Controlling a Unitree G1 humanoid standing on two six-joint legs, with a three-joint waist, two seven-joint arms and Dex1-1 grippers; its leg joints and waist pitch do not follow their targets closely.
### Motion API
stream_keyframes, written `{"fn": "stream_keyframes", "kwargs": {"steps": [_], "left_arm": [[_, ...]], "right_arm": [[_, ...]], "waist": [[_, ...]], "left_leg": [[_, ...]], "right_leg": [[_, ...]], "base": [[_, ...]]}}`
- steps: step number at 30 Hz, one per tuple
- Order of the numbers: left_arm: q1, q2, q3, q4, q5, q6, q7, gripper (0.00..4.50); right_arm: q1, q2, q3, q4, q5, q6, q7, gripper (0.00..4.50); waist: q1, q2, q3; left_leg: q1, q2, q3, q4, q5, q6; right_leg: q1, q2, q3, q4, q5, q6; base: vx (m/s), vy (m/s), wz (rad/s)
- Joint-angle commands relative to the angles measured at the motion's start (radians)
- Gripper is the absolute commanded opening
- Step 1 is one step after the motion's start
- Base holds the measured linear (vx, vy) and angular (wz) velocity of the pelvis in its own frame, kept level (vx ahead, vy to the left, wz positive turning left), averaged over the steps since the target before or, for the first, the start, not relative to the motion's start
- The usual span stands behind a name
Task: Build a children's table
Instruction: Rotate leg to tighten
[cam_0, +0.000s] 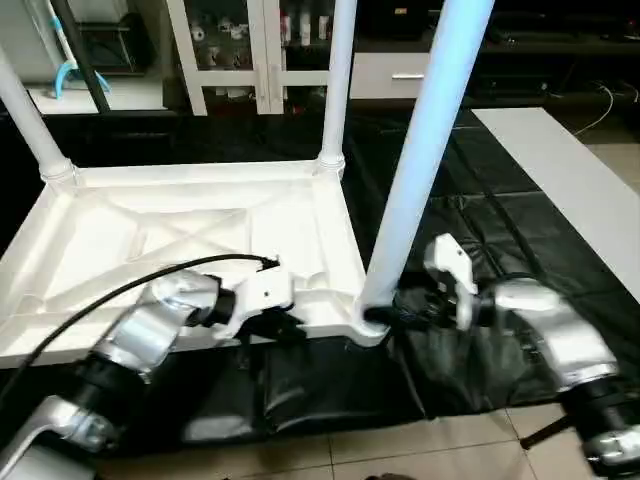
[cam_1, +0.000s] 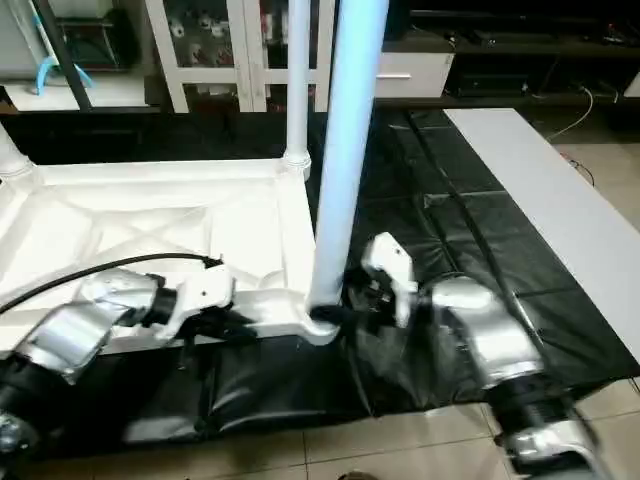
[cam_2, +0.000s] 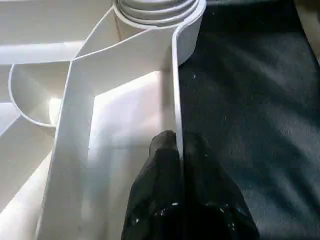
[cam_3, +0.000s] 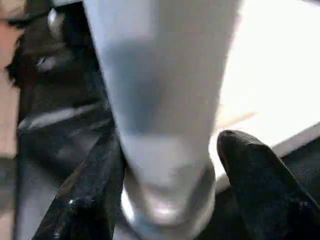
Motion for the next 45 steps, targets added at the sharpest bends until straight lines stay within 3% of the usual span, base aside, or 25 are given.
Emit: {"fn": "stream_keyframes", "kwargs": {"steps": [1,4,11,15,21,24,25,26,27,28,29,31,32,33,34,35,36,38,39,40,41,42,43,44,45], "left_arm": [[0.024,0.016,-0.023,0.000,0.005,0.013,-0.041,0.00],[0.032,0.019,-0.020,-0.017,0.001,0.022,-0.053,0.00],[0.033,0.019,-0.023,-0.031,-0.001,0.029,-0.053,0.00],[0.036,0.022,-0.028,-0.039,-0.004,0.034,-0.053,0.00],[0.040,0.019,-0.029,-0.047,0.003,0.041,-0.056,0.00],[0.032,0.009,-0.034,-0.037,0.026,0.044,-0.025,0.00],[0.013,-0.014,-0.041,-0.005,0.088,0.058,0.072,0.00],[0.010,-0.020,-0.040,0.000,0.093,0.063,0.087,0.00],[-0.013,-0.066,-0.026,0.035,0.122,0.100,0.193,0.00],[-0.021,-0.088,-0.019,0.046,0.127,0.117,0.232,0.00],[-0.034,-0.118,-0.009,0.065,0.135,0.138,0.288,0.00],[-0.078,-0.196,0.011,0.128,0.161,0.165,0.436,0.00],[-0.078,-0.196,0.011,0.128,0.161,0.165,0.436,0.00],[-0.106,-0.240,0.020,0.167,0.173,0.168,0.509,0.00],[-0.122,-0.264,0.024,0.187,0.183,0.163,0.551,0.00],[-0.139,-0.288,0.025,0.201,0.190,0.158,0.581,0.00],[-0.146,-0.298,0.025,0.207,0.195,0.156,0.591,0.00],[-0.165,-0.324,0.028,0.219,0.201,0.139,0.607,0.00],[-0.168,-0.328,0.027,0.221,0.203,0.137,0.605,0.00],[-0.172,-0.330,0.025,0.225,0.208,0.135,0.603,0.00],[-0.172,-0.327,0.024,0.225,0.209,0.133,0.600,0.00],[-0.171,-0.322,0.022,0.225,0.211,0.131,0.596,0.00],[-0.170,-0.320,0.022,0.226,0.212,0.131,0.595,0.00],[-0.170,-0.318,0.023,0.230,0.212,0.129,0.597,0.00],[-0.167,-0.313,0.022,0.232,0.211,0.123,0.593,0.00]], "right_arm": [[-0.004,-0.021,0.020,-0.010,-0.006,0.024,0.034,3.00],[-0.008,-0.034,0.043,-0.017,-0.013,0.044,0.085,3.00],[-0.032,0.022,0.021,0.023,0.013,0.064,0.068,2.50],[-0.031,0.032,0.017,0.038,0.009,0.064,0.056,2.25],[-0.016,0.051,-0.007,0.050,0.006,0.066,0.018,2.09],[-0.010,0.089,-0.032,0.087,-0.022,0.046,-0.093,2.07],[-0.015,0.133,-0.051,0.148,-0.086,0.055,-0.282,2.07],[-0.016,0.138,-0.052,0.154,-0.094,0.060,-0.306,2.06],[-0.021,0.183,-0.079,0.199,-0.137,0.099,-0.500,2.05],[-0.022,0.201,-0.096,0.213,-0.145,0.116,-0.576,2.03],[-0.022,0.231,-0.131,0.228,-0.136,0.140,-0.667,2.03],[-0.025,0.312,-0.194,0.268,-0.132,0.121,-0.869,2.02],[-0.025,0.312,-0.194,0.268,-0.132,0.121,-0.869,2.01],[-0.036,0.358,-0.212,0.295,-0.139,0.096,-0.965,2.00],[-0.045,0.387,-0.225,0.310,-0.145,0.072,-1.028,2.00],[-0.059,0.418,-0.225,0.324,-0.158,0.048,-1.080,2.00],[-0.066,0.432,-0.220,0.330,-0.169,0.036,-1.103,1.99],[-0.085,0.469,-0.195,0.334,-0.204,-0.010,-1.144,1.99],[-0.089,0.477,-0.186,0.332,-0.209,-0.022,-1.143,1.99],[-0.092,0.485,-0.172,0.324,-0.218,-0.042,-1.139,1.99],[-0.091,0.487,-0.174,0.319,-0.209,-0.051,-1.123,1.98],[-0.089,0.490,-0.178,0.309,-0.191,-0.063,-1.092,1.98],[-0.087,0.491,-0.180,0.303,-0.182,-0.065,-1.076,1.98],[-0.084,0.493,-0.183,0.294,-0.174,-0.071,-1.056,1.98],[-0.073,0.497,-0.188,0.270,-0.152,-0.082,-1.016,2.33]], "waist": [[0.003,-0.005,-0.069],[0.005,-0.008,-0.068],[0.005,-0.006,-0.062],[0.001,-0.008,-0.064],[-0.001,-0.009,-0.067],[-0.006,-0.008,-0.064],[-0.009,-0.010,-0.064],[-0.015,-0.009,-0.060],[-0.023,-0.009,-0.057],[-0.025,-0.009,-0.054],[-0.030,-0.017,-0.057],[-0.037,-0.011,-0.055],[-0.039,-0.009,-0.060],[-0.045,-0.012,-0.056],[-0.050,-0.009,-0.054],[-0.058,-0.014,-0.053],[-0.061,-0.012,-0.053],[-0.072,-0.006,-0.048],[-0.082,0.013,-0.046],[-0.086,0.015,-0.040],[-0.085,0.015,-0.042],[-0.095,0.000,-0.041],[-0.097,0.012,-0.040],[-0.103,0.005,-0.037],[-0.109,0.009,-0.038]], "left_leg": [[0.000,0.011,0.011,-0.064,-0.197,0.102],[0.003,0.011,0.013,-0.063,-0.204,0.099],[0.008,0.012,0.010,-0.070,-0.294,0.052],[0.005,0.011,0.006,-0.073,-0.311,0.036],[0.003,0.010,0.006,-0.072,-0.305,0.037],[0.002,0.009,0.004,-0.074,-0.325,0.023],[0.001,0.009,0.002,-0.074,-0.330,0.018],[0.002,0.007,0.001,-0.076,-0.347,0.001],[0.007,0.005,-0.002,-0.076,-0.381,-0.016],[0.009,0.003,-0.003,-0.077,-0.395,-0.025],[0.009,0.001,-0.009,-0.075,-0.416,-0.034],[0.011,0.000,-0.014,-0.076,-0.453,-0.039],[0.021,-0.001,-0.015,-0.072,-0.473,-0.041],[0.016,-0.001,-0.019,-0.079,-0.504,-0.036],[0.017,-0.002,-0.022,-0.081,-0.526,-0.035],[0.028,-0.007,-0.023,-0.074,-0.571,-0.030],[0.035,-0.010,-0.025,-0.071,-0.586,-0.025],[0.041,-0.005,-0.032,-0.074,-0.630,-0.017],[0.025,0.014,-0.050,-0.102,-0.700,-0.022],[0.024,0.024,-0.051,-0.122,-0.755,-0.027],[0.029,0.024,-0.052,-0.123,-0.767,-0.028],[0.045,0.013,-0.044,-0.107,-0.759,-0.022],[0.053,0.004,-0.041,-0.098,-0.752,-0.020],[0.053,0.001,-0.037,-0.092,-0.740,-0.017],[0.039,-0.001,-0.040,-0.089,-0.697,-0.012]], "right_leg": [[0.054,-0.016,0.029,-0.051,-0.168,-0.258],[0.054,-0.016,0.030,-0.052,-0.168,-0.266],[0.047,-0.016,0.030,-0.066,-0.307,-0.223],[0.049,-0.016,0.029,-0.067,-0.322,-0.205],[0.051,-0.015,0.029,-0.065,-0.298,-0.213],[0.048,-0.015,0.028,-0.070,-0.342,-0.201],[0.049,-0.015,0.027,-0.071,-0.358,-0.195],[0.044,-0.015,0.026,-0.075,-0.399,-0.179],[0.039,-0.014,0.024,-0.081,-0.463,-0.158],[0.037,-0.013,0.023,-0.086,-0.501,-0.142],[0.038,-0.016,0.017,-0.091,-0.565,-0.112],[0.031,-0.015,0.014,-0.104,-0.617,-0.079],[0.025,-0.018,0.012,-0.111,-0.604,-0.081],[0.029,-0.011,0.003,-0.112,-0.595,-0.077],[0.031,-0.010,-0.004,-0.117,-0.607,-0.068],[0.021,-0.008,-0.016,-0.134,-0.653,-0.048],[0.018,-0.009,-0.022,-0.141,-0.674,-0.040],[0.026,-0.010,-0.045,-0.160,-0.678,-0.028],[0.067,-0.014,-0.060,-0.137,-0.576,-0.037],[0.072,-0.011,-0.060,-0.126,-0.493,-0.062],[0.072,-0.012,-0.057,-0.124,-0.481,-0.071],[0.052,-0.018,-0.060,-0.143,-0.537,-0.072],[0.046,-0.020,-0.065,-0.154,-0.573,-0.066],[0.041,-0.023,-0.071,-0.167,-0.609,-0.057],[0.059,-0.033,-0.085,-0.174,-0.659,-0.027]], "base": [[0.000,0.000,0.00],[0.000,0.000,0.00],[0.000,0.000,0.00],[0.000,0.000,0.00],[0.000,0.000,0.00],[0.000,0.000,0.00],[0.000,0.000,0.00],[0.000,0.000,0.00],[0.000,0.000,0.00],[0.000,0.000,0.00],[-0.057,0.010,-0.08],[-0.054,0.023,-0.09],[0.000,0.000,0.00],[0.000,0.000,0.00],[0.000,0.000,0.00],[0.000,0.000,0.00],[-0.058,0.027,0.01],[-0.058,0.033,0.00],[0.000,0.000,0.00],[0.000,0.000,0.00],[0.000,0.000,0.00],[0.000,0.000,0.00],[0.000,0.000,0.00],[0.000,0.000,0.00],[0.000,0.000,0.00]]}}
